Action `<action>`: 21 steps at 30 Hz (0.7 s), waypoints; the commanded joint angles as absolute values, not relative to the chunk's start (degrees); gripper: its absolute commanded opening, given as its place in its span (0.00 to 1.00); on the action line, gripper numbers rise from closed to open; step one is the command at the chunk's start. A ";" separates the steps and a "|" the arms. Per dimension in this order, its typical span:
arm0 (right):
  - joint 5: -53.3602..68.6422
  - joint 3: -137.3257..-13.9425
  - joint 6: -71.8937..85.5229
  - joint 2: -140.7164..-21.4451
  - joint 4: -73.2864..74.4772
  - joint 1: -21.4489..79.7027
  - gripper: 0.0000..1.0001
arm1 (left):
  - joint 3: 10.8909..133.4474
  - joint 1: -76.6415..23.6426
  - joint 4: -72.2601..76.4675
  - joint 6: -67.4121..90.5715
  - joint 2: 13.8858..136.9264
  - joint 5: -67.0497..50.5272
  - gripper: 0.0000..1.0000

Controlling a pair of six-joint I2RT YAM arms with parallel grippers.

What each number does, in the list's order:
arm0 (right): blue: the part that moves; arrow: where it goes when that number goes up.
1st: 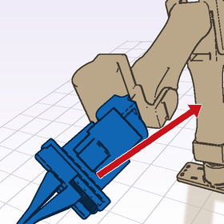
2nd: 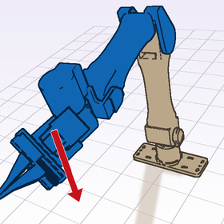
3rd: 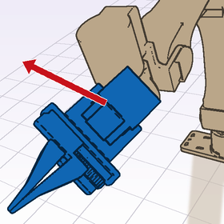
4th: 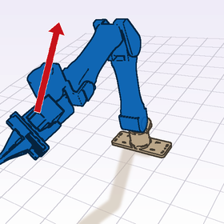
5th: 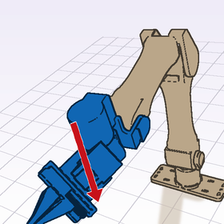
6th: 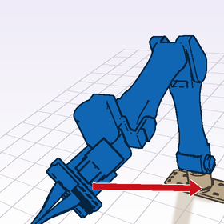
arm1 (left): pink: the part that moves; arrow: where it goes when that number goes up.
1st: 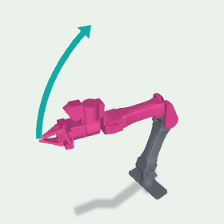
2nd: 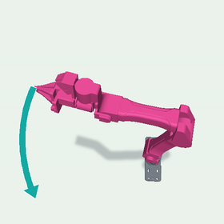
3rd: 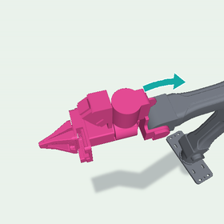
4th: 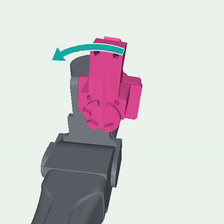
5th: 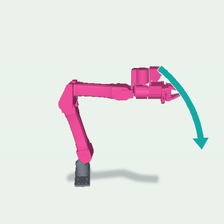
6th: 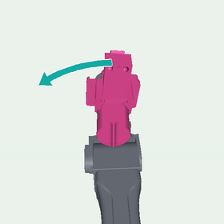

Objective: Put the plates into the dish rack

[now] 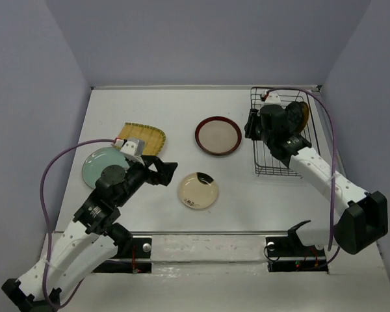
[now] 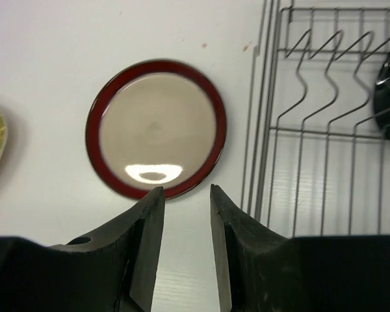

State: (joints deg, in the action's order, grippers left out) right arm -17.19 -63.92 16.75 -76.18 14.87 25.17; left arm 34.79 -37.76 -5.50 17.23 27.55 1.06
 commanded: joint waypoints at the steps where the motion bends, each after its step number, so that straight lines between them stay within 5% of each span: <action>1: -4.85 -58.55 21.53 -71.73 10.55 26.46 0.40 | 37.88 -37.44 -5.80 21.97 36.89 -1.48 0.99; 7: 2.98 -51.77 22.33 -63.82 9.23 27.60 0.40 | 35.78 -37.35 -2.47 25.56 41.56 -10.54 0.99; 16: 5.53 -46.94 21.97 -56.96 9.93 27.60 0.41 | 29.54 -37.27 -0.44 33.57 47.36 -7.56 0.99; 21: 7.90 -46.14 21.80 -55.11 10.11 27.60 0.41 | 23.74 -37.18 4.12 38.48 47.99 -4.31 0.81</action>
State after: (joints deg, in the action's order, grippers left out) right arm 4.75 -46.48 21.69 -57.01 12.01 27.09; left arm 26.89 -37.36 -0.73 33.45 48.05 -6.72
